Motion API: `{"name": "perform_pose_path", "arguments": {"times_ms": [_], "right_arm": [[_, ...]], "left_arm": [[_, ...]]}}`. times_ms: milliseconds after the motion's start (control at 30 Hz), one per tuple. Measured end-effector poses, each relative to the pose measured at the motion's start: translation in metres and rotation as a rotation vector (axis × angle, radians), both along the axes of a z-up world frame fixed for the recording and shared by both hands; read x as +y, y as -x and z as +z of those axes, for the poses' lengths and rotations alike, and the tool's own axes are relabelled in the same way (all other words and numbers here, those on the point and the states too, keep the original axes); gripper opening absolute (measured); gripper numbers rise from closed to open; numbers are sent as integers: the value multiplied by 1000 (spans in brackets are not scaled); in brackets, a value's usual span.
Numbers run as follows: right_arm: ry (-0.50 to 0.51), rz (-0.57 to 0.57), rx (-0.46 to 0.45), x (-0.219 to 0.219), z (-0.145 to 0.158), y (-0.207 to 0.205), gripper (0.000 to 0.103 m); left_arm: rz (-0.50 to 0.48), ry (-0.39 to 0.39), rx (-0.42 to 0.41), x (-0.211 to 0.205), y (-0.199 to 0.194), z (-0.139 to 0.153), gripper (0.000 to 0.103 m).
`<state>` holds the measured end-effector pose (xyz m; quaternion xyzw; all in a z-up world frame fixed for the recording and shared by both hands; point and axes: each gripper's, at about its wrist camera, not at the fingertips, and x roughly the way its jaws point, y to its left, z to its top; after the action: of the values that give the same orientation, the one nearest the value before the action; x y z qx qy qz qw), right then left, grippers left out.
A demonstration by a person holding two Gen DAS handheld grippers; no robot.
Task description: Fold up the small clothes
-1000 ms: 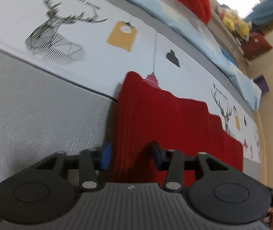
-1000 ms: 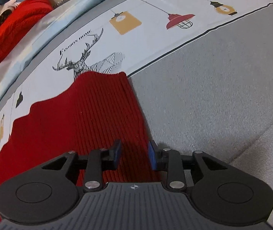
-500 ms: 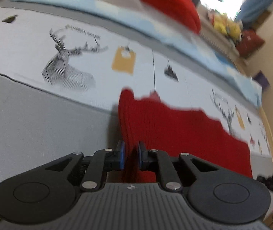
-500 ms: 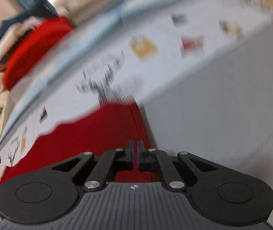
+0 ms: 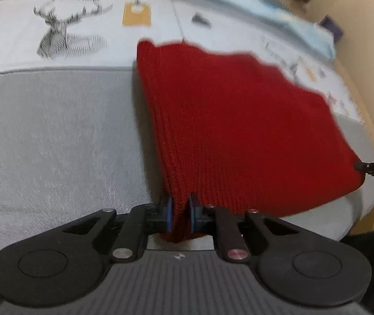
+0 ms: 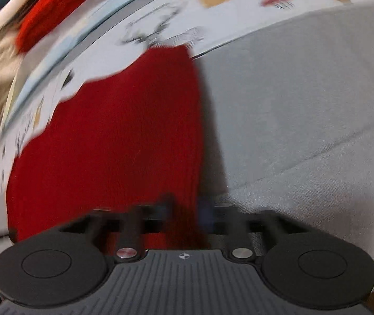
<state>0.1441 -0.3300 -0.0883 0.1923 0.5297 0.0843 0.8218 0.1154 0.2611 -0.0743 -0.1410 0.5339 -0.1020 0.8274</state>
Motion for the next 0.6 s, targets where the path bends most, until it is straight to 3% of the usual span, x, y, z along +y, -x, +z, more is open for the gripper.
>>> {"name": "perform_pose_path", "arguments": {"times_ms": [100,200,233,300,333,400,467,500,600], "right_arm": [[-15,-54,-168,-8,29,18,11],[-75,-157,-306,-26,57,38,11],[-51,-165,-300,-27,57,43,11],[2,-155,-197,-24,41,41,12],[26,-135,-114,-22,27,37,12],[99,-116,-19,-17,9,31,15],[136,-132,-61,-15,13,30,17],[146,-151,-103,-15,21,31,20],[120,-148,-192,-12,36,37,26]], "left_arm": [[84,122,-56,15,19,17,12],[66,55,-13,7,32,12,12],[61,30,20,4,32,5,13],[59,-60,81,-3,31,-9,18],[54,-96,85,-5,32,-12,30],[50,-125,37,-6,35,-4,32],[70,-127,-53,-7,41,13,32],[75,-90,-89,-8,46,20,32],[39,-29,-104,-15,47,22,31]]}}
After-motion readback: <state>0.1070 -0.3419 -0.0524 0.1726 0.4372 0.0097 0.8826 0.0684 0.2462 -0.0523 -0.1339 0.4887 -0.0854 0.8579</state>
